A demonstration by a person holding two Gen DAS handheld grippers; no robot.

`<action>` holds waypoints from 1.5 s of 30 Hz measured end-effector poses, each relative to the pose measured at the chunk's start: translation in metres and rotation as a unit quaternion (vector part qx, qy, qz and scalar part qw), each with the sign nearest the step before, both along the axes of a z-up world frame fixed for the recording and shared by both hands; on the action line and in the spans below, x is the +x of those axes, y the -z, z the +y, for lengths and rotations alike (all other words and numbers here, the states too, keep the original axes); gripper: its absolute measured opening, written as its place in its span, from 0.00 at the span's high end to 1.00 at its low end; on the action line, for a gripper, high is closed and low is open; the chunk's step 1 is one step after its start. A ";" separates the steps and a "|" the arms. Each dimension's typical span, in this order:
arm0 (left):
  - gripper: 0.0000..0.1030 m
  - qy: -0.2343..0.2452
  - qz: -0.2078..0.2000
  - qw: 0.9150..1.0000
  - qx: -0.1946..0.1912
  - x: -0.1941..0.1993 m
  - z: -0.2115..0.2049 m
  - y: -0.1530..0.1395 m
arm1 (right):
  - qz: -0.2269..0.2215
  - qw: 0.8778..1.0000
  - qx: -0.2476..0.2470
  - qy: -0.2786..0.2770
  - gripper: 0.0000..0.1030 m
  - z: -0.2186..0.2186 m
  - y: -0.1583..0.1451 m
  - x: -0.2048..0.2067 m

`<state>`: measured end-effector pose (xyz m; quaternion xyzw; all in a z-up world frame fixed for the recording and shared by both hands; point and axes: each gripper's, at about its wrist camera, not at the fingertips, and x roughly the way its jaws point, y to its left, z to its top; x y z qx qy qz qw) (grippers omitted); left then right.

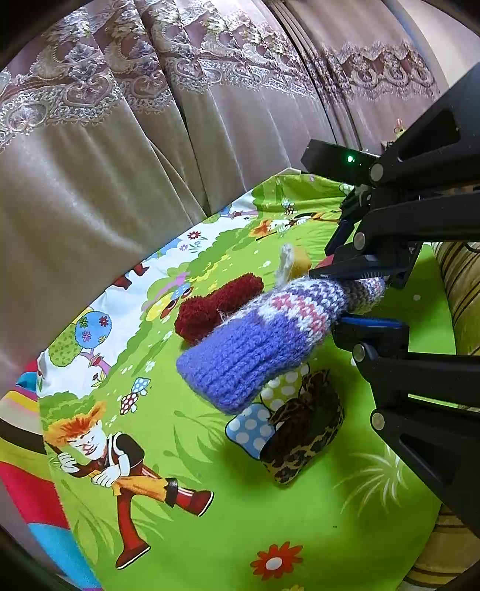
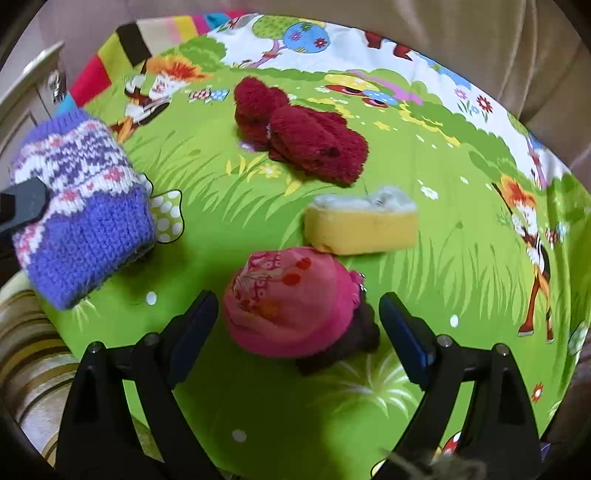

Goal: Organize soft objects
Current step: 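Lift the blue knit sock and pink hat off the bed with both tools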

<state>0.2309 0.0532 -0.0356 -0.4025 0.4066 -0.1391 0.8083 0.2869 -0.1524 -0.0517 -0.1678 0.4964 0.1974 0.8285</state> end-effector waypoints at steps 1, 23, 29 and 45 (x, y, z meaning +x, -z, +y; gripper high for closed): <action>0.83 -0.003 -0.002 1.000 0.004 -0.001 0.001 0.000 | -0.003 1.000 -0.006 -0.004 0.12 0.002 0.001 0.000; 0.83 -0.022 -0.024 0.999 0.028 -0.023 0.004 -0.012 | -0.061 0.998 0.033 -0.004 0.27 -0.001 -0.045 -0.036; 0.83 -0.015 -0.029 0.999 0.031 -0.034 -0.006 -0.019 | -0.076 0.996 0.050 0.006 0.27 -0.006 -0.065 -0.061; 0.83 0.017 -0.042 0.999 0.028 -0.071 -0.047 -0.035 | -0.080 0.991 0.083 0.067 0.27 -0.053 -0.082 -0.111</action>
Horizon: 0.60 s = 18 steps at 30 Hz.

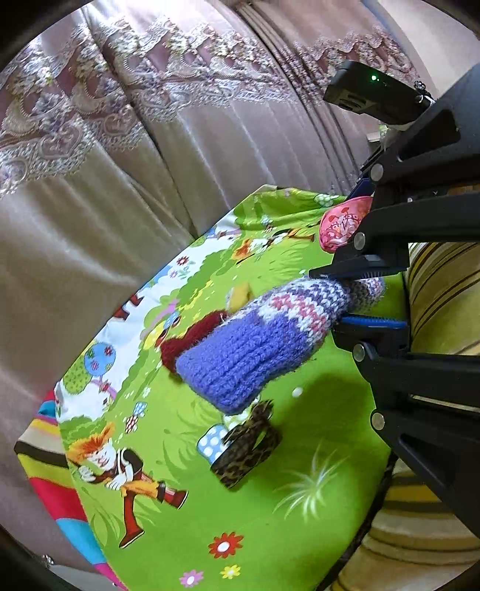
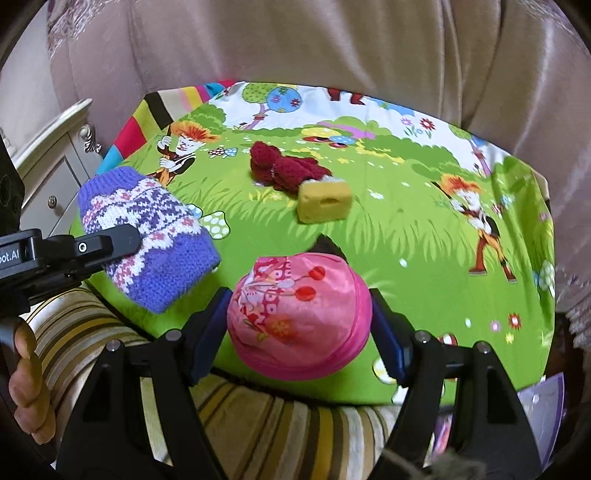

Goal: Organize soft objects
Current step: 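Lift the blue knit sock and pink hat off the bed with both tools, then carry the sock and pink hat over the box and open both tools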

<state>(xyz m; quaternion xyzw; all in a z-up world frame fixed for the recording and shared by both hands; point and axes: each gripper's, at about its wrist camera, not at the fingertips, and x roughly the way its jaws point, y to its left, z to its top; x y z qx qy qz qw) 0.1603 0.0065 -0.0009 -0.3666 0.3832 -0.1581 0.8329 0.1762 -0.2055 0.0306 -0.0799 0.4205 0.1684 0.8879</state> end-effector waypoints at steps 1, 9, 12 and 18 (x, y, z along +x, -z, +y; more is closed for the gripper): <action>0.83 0.005 -0.001 1.000 0.001 -0.002 -0.004 -0.001 | 0.000 1.000 0.005 0.006 0.27 -0.006 -0.001 -0.003; 0.83 0.058 0.005 0.998 -0.005 -0.019 -0.050 -0.006 | -0.001 0.998 0.031 0.057 0.27 -0.062 -0.010 -0.032; 0.83 0.083 0.010 0.996 -0.006 -0.022 -0.070 -0.008 | -0.002 0.997 0.033 0.074 0.27 -0.080 -0.012 -0.042; 0.83 0.138 0.020 0.990 0.001 -0.028 -0.115 -0.009 | -0.006 0.992 0.043 0.116 0.27 -0.124 -0.018 -0.060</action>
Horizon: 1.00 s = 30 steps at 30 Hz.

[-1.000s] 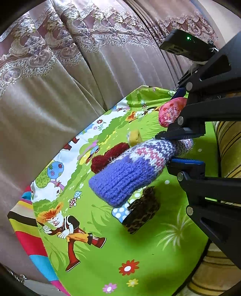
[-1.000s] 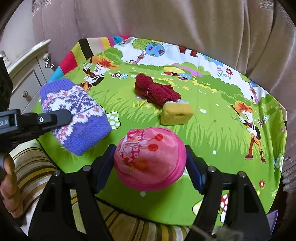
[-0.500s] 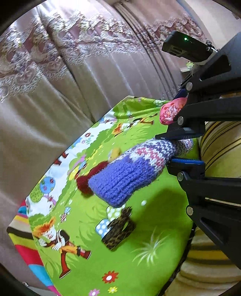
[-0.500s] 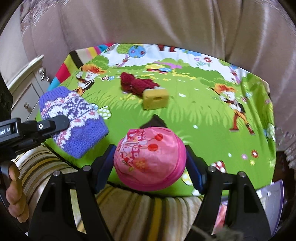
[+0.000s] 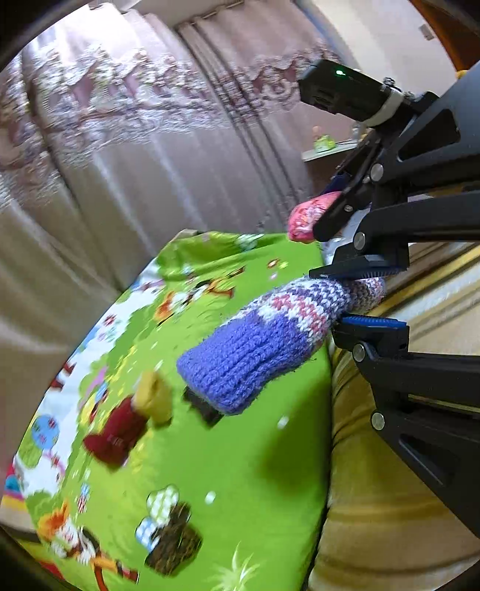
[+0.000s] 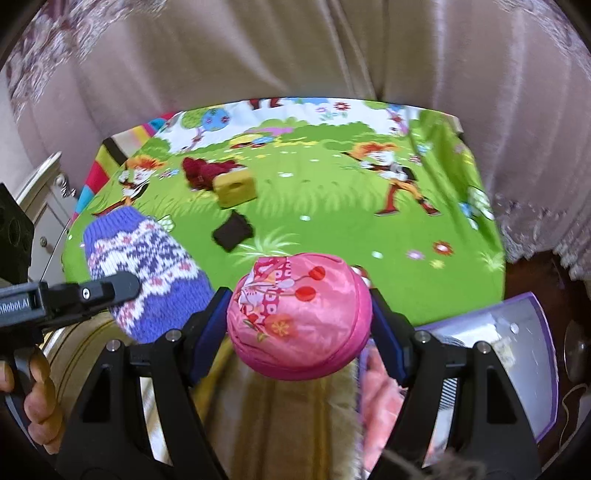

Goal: Organize soft objects
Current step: 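Carry the sock and pink hat over the box and open both tools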

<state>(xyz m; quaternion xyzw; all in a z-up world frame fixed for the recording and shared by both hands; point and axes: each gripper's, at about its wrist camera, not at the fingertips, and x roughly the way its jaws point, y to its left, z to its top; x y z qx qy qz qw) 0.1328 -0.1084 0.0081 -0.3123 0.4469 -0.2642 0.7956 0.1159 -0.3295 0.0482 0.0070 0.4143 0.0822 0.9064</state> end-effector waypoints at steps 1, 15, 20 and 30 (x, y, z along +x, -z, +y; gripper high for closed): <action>0.83 0.010 0.000 1.000 0.004 -0.002 -0.009 0.000 | 0.000 1.000 0.001 0.007 0.27 -0.007 -0.001 -0.002; 0.83 0.160 0.009 0.986 0.040 -0.015 -0.127 0.001 | 0.007 0.990 -0.017 0.141 0.27 -0.118 0.000 -0.038; 0.83 0.199 0.010 0.979 0.048 -0.022 -0.155 0.003 | 0.011 0.983 -0.024 0.179 0.27 -0.145 0.002 -0.048; 0.50 0.269 0.022 0.961 0.055 -0.033 -0.182 0.005 | 0.020 0.975 -0.023 0.218 0.20 -0.168 0.005 -0.052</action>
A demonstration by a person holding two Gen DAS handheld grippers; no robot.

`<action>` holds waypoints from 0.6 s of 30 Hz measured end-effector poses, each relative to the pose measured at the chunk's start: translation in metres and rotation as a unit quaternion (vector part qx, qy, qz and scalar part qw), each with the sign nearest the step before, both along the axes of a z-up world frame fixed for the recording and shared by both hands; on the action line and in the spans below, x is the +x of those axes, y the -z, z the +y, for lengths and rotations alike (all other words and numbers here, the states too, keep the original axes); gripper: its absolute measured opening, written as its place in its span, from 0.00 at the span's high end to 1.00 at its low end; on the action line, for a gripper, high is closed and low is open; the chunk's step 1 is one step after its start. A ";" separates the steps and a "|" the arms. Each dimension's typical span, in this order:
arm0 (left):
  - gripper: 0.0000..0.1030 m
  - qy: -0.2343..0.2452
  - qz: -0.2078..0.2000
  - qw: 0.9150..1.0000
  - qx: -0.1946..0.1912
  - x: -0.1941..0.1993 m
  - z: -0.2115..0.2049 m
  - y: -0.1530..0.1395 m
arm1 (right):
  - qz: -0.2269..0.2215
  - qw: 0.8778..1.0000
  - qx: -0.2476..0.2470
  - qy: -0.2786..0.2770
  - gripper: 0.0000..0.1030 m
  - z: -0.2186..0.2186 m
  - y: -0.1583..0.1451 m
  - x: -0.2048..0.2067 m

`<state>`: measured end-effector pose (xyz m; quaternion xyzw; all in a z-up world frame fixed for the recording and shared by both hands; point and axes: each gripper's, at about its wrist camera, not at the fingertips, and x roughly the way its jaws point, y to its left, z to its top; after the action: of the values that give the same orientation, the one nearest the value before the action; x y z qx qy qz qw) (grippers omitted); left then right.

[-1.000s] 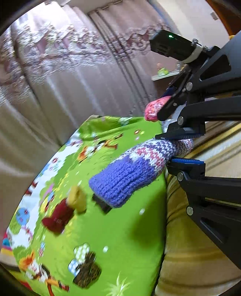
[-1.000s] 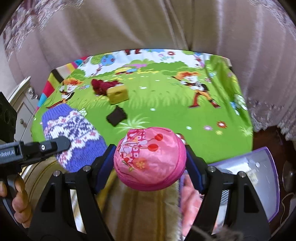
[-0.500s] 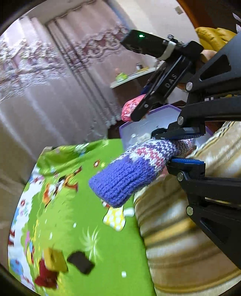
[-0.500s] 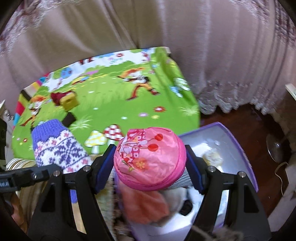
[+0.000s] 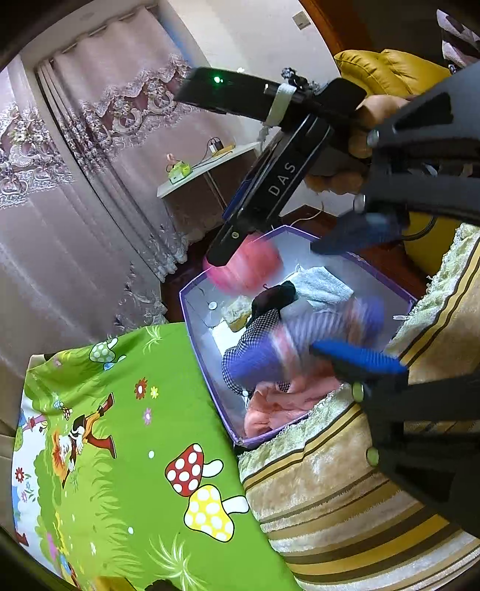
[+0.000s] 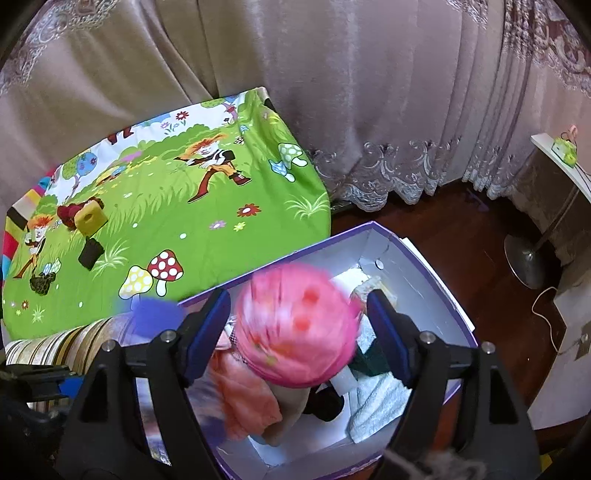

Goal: Organize soft objects
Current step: 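Carry the sock and pink hat over the box and open both tools, then move both tools back over the remaining items on the bed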

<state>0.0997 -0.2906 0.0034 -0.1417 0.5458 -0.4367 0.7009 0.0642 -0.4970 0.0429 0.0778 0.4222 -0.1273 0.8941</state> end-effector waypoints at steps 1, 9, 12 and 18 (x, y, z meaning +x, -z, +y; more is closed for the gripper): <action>0.50 -0.003 0.001 1.000 -0.003 0.001 0.002 -0.001 | 0.000 1.000 0.001 0.001 0.19 0.000 0.000 0.000; 0.49 -0.048 -0.005 0.999 -0.007 0.022 0.037 -0.008 | 0.001 1.000 0.005 -0.014 0.17 0.012 0.000 0.005; 0.49 -0.065 -0.006 0.998 -0.007 0.031 0.048 -0.010 | 0.002 1.000 0.004 -0.021 0.16 0.019 -0.002 0.009; 0.49 -0.099 -0.025 0.995 0.002 0.046 0.082 -0.016 | 0.000 0.999 0.000 -0.042 0.16 0.037 -0.008 0.018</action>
<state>0.1455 -0.2081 0.0192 -0.1828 0.5125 -0.3679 0.7540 0.0820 -0.4604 0.0508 0.0597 0.4252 -0.0901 0.8986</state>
